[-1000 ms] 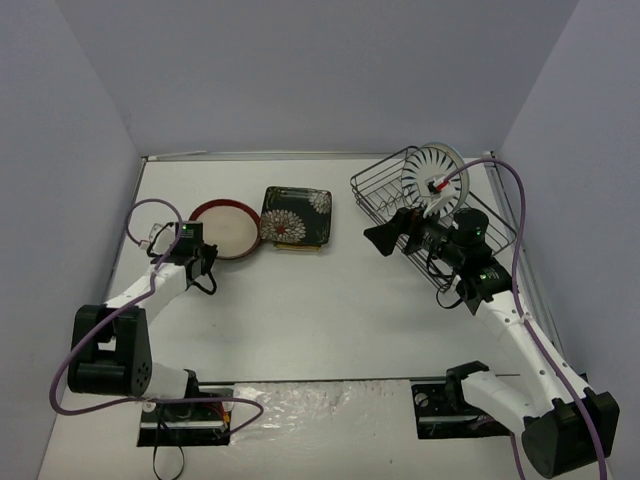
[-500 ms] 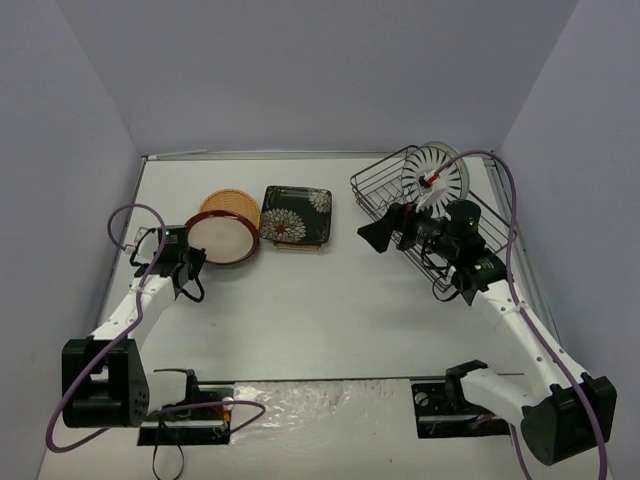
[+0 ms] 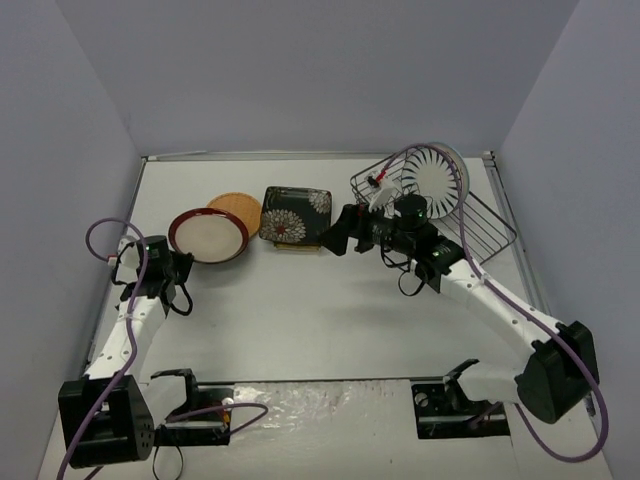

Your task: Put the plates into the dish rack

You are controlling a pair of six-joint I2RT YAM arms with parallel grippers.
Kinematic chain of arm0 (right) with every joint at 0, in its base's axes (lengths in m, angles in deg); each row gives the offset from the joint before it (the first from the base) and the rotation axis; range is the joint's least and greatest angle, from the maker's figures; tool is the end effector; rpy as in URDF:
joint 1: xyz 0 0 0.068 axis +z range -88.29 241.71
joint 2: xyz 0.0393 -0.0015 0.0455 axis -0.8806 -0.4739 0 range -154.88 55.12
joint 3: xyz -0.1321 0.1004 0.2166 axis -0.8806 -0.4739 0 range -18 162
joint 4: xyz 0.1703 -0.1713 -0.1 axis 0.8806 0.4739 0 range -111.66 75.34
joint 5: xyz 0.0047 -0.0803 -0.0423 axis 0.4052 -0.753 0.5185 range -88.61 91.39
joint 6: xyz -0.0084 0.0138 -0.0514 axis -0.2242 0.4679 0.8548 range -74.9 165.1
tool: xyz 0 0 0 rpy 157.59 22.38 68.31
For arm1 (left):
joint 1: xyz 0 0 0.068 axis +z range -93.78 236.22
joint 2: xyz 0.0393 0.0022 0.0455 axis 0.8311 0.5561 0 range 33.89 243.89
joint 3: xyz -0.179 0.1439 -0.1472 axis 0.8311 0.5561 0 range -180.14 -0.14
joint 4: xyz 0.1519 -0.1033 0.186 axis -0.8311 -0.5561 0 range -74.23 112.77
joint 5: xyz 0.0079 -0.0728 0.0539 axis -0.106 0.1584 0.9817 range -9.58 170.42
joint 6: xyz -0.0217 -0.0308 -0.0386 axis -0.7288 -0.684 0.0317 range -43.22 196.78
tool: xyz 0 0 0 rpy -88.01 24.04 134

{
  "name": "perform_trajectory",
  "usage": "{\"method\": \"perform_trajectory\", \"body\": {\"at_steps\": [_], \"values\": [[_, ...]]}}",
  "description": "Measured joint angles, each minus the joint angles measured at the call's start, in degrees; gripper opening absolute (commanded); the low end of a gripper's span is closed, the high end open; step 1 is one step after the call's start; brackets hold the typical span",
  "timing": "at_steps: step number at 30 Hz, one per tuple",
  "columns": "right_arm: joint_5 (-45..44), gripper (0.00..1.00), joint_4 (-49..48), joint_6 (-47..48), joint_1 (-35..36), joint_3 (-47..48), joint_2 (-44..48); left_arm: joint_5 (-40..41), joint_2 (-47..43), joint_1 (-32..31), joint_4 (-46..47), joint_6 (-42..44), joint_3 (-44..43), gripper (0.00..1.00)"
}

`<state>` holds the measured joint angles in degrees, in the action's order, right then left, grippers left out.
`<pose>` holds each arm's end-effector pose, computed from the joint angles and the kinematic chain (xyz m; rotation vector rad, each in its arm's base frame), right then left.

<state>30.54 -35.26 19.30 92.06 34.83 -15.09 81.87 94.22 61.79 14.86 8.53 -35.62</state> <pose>0.2390 0.1600 0.3391 -0.4839 1.6928 1.1461 0.2279 0.0232 0.2352 -1.3366 1.7539 -0.6022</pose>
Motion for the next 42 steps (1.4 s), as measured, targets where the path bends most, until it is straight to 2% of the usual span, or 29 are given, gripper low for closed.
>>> {"method": "perform_trajectory", "body": {"at_steps": [4, 10, 30, 37, 42], "values": [[-1.54, 1.0, -2.61, -3.83, 2.62, 1.33, -5.83, -1.93, -1.34, 0.07, 0.47, -0.18, 1.78, 0.0], [-2.83, 1.0, -4.61, -8.14, 4.92, 9.11, -16.83, -5.55, -3.77, 0.07, 3.05, -1.53, 2.93, 0.0], [-2.71, 1.0, -8.32, -15.24, 5.77, 28.57, -41.47, -10.43, -6.41, -2.12, 7.74, -2.5, 3.36, 0.0], [-0.96, 0.98, -9.16, -17.31, 5.77, 30.74, -46.49, -13.41, -6.47, -3.61, 10.22, -3.41, 3.37, 0.0], [1.41, 0.92, -10.5, -18.51, 5.75, 32.72, -48.65, -14.98, -6.92, -3.94, 11.5, -4.41, 3.41, 0.0]]}}
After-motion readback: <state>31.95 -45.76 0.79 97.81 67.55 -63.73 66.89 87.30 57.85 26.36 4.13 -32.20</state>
